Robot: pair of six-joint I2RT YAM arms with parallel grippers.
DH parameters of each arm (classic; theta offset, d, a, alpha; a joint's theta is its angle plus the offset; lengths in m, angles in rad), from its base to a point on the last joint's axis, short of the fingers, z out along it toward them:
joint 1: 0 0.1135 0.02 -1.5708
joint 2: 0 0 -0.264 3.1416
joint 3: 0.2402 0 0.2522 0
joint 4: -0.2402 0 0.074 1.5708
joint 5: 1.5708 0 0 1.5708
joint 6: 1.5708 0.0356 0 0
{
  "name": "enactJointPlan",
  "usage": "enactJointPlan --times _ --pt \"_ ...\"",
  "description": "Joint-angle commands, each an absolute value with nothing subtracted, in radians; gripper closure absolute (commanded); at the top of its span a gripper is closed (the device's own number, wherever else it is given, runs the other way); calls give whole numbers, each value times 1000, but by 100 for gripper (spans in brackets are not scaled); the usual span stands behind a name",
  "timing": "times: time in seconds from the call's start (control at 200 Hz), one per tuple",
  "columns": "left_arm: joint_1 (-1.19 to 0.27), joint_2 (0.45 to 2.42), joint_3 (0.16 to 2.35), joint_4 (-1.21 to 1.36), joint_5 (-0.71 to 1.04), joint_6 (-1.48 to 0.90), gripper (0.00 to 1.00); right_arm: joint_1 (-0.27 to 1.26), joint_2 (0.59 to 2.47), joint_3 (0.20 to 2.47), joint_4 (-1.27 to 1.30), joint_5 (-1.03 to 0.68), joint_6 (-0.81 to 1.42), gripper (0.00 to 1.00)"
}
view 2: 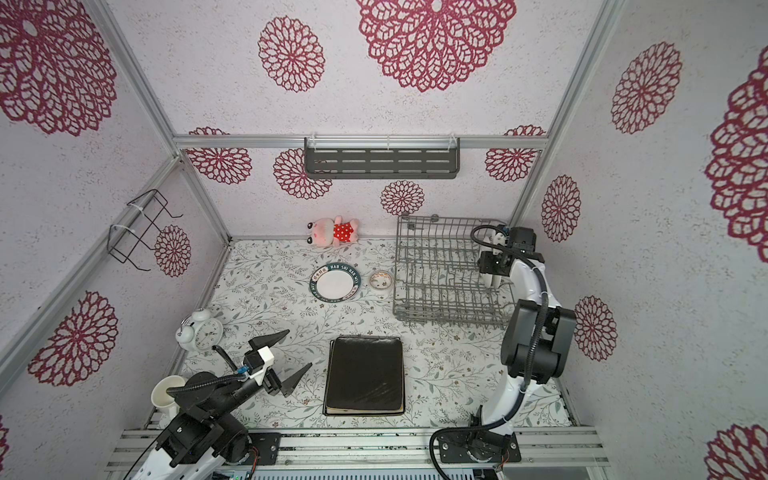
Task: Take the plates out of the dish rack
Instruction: 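Grasp the top edge of the nearest green-rimmed rack plate with the right gripper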
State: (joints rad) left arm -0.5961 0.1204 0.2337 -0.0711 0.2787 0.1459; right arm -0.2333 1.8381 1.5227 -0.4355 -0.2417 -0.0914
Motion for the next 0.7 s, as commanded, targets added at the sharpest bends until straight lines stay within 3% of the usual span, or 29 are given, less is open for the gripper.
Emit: enactJointPlan --times 0.0,0.365,0.695 --pt "-587 130 227 -55 278 156 3 -236 1842 1551 -406 -221 -135 49" --pt "-584 126 226 -55 282 156 3 -245 1894 1589 -388 -232 -163 58" --pt "-586 122 225 -55 282 155 3 -247 1910 1605 -401 -225 -187 72"
